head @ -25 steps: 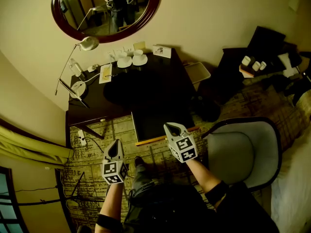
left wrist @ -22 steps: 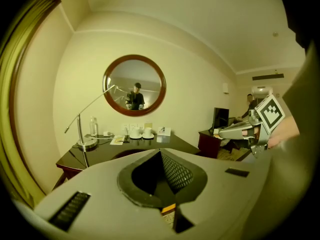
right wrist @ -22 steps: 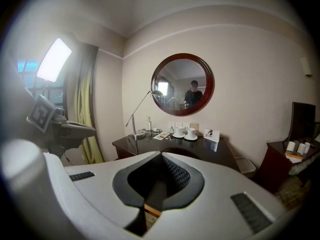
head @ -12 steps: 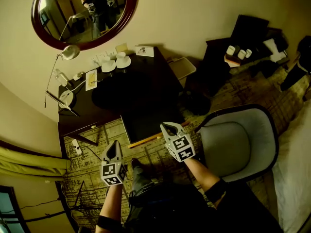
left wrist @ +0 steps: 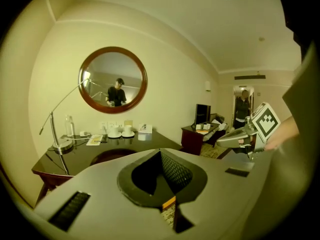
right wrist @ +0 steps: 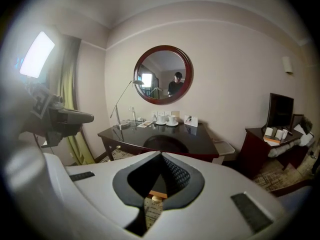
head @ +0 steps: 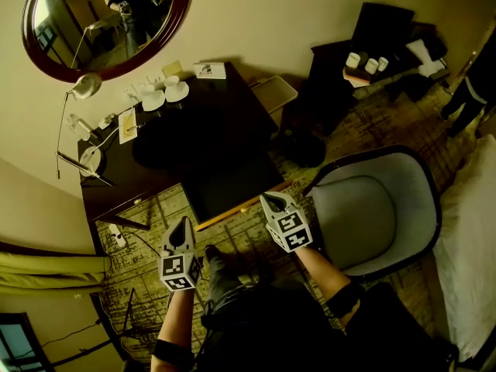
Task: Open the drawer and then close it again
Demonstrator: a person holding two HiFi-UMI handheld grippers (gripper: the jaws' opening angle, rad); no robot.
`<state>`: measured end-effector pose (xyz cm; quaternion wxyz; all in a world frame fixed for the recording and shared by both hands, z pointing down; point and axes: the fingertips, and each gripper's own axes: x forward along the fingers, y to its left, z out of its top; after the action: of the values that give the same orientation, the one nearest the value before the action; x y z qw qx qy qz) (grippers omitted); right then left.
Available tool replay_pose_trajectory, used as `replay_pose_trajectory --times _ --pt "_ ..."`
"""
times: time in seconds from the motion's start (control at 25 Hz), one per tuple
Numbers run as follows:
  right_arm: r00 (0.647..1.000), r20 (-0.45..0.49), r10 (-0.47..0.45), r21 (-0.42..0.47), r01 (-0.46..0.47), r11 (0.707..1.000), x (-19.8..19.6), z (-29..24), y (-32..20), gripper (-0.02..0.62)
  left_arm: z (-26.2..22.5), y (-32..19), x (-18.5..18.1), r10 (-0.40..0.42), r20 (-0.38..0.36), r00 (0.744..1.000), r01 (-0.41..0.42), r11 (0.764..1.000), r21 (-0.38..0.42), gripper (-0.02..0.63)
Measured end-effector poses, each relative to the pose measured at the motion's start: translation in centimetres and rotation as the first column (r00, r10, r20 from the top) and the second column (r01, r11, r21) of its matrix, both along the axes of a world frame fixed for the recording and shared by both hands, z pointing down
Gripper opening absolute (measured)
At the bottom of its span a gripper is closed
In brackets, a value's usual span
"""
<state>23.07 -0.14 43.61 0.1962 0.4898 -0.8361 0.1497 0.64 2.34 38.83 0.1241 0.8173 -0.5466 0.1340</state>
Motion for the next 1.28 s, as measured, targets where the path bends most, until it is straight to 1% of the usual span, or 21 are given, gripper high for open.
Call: replay_pose_trajectory --times 0.16,0.28,0.48,0.56,0.64,0.72,0.84,0.92,1.04,1.16,1.28 --pt "0.999 -0.028 0.021 -0.073 -0.023 0.997 1.3 4.1 0.7 0.005 0.9 -0.6 0.8 0.049 0.029 0.998 -0.048 0.999 -0.008 0.003" --pt "0.999 -0.046 0.029 -0.134 -0.035 0.990 1.9 7.6 1.4 0.005 1.1 -1.7 1.3 0.083 0.049 0.995 -0.083 0.997 0.001 0.003" --pt "0.998 -0.066 0.005 -0.226 -0.020 0.974 1.6 13.9 2.4 0.005 2.2 -3.9 2.3 0.142 0.069 0.987 -0.144 0.989 0.016 0.003" --pt "0.998 -0.067 0.012 -0.253 -0.029 0.967 1.2 16.7 2.2 0.005 2.9 -5.3 2.8 0.157 0.066 0.985 -0.159 0.987 0.019 0.003" --pt "0.997 -0.075 0.023 -0.273 -0.042 0.961 1.0 19.7 1.6 0.005 3.8 -6.8 3.2 0.152 0.046 0.987 -0.153 0.988 0.016 0.003" --pt "0.996 -0.079 0.030 -0.283 -0.051 0.958 0.6 22.5 1.0 0.005 5.3 -7.7 3.3 0.159 0.041 0.986 -0.160 0.987 0.019 0.003" --pt "0.997 -0.061 0.051 -0.304 -0.067 0.950 -0.2 25.7 0.8 0.005 7.0 -8.1 3.3 0.187 0.063 0.980 -0.189 0.982 0.025 0.003" --pt "0.996 -0.061 0.064 -0.308 -0.079 0.948 0.1 27.2 0.2 0.005 7.6 -8.5 3.8 0.202 0.071 0.977 -0.204 0.979 0.019 0.003" --pt "0.994 -0.064 0.092 -0.291 -0.107 0.951 0.4 28.7 -1.9 0.005 8.7 -9.7 4.3 0.214 0.058 0.975 -0.216 0.976 0.023 0.003" --pt "0.991 -0.037 0.128 -0.271 -0.133 0.953 0.0 29.7 -2.9 0.005 10.3 -10.0 4.0 0.220 0.058 0.974 -0.221 0.975 0.015 0.004" --pt "0.991 -0.024 0.133 -0.228 -0.135 0.964 -0.3 29.8 -3.7 0.003 11.9 -10.5 3.4 0.210 0.048 0.977 -0.210 0.978 0.008 0.004"
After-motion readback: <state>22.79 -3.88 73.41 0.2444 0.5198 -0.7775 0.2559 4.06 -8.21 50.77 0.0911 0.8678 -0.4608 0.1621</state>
